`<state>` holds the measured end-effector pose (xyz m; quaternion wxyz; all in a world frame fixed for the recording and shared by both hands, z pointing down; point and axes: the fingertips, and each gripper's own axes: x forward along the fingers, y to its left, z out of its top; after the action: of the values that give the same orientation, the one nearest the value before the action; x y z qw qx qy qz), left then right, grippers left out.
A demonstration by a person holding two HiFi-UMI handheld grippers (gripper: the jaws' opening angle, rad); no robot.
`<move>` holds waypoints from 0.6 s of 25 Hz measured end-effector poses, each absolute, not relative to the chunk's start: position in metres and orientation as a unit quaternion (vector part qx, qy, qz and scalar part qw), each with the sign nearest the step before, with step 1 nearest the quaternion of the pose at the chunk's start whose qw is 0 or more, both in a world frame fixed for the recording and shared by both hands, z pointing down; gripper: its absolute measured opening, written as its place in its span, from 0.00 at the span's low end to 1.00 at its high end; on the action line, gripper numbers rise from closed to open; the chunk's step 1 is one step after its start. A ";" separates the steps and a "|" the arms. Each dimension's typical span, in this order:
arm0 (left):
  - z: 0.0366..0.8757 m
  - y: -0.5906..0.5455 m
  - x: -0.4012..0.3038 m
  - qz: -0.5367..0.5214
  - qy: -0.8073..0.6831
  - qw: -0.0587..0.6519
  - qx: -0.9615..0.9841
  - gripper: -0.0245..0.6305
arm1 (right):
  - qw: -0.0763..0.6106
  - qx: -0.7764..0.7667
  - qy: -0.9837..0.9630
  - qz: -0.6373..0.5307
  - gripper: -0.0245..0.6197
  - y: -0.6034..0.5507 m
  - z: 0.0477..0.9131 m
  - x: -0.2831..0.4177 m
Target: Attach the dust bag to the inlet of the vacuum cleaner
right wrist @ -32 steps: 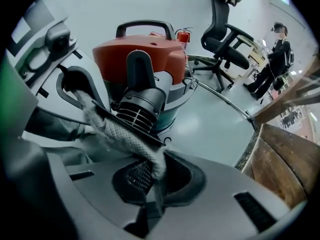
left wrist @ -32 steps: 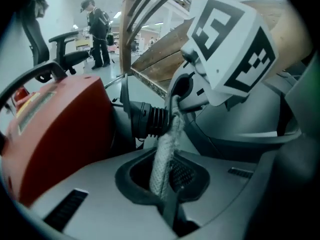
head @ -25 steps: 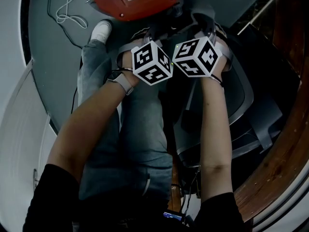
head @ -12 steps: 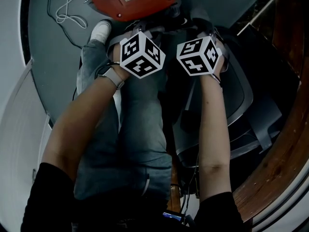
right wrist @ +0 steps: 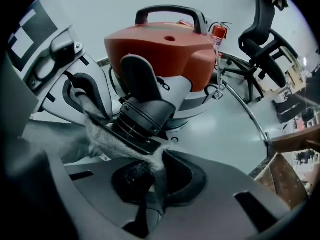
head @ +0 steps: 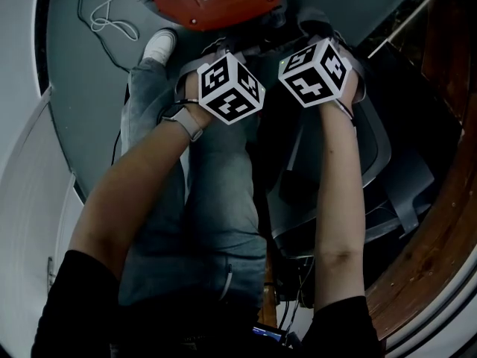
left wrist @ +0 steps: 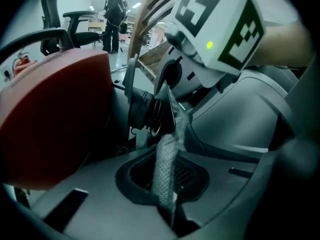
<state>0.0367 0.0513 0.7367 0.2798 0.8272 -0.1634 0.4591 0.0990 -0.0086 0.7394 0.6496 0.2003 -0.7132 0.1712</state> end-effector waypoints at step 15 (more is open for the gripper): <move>0.737 0.033 0.028 0.424 -0.198 0.380 0.798 0.07 | 0.651 0.221 -0.703 0.181 0.10 0.001 0.723 0.105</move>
<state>0.0282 0.0327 0.7375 0.3803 0.7980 -0.1976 0.4237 0.1046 0.0012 0.7232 0.6513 0.2211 -0.7030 0.1809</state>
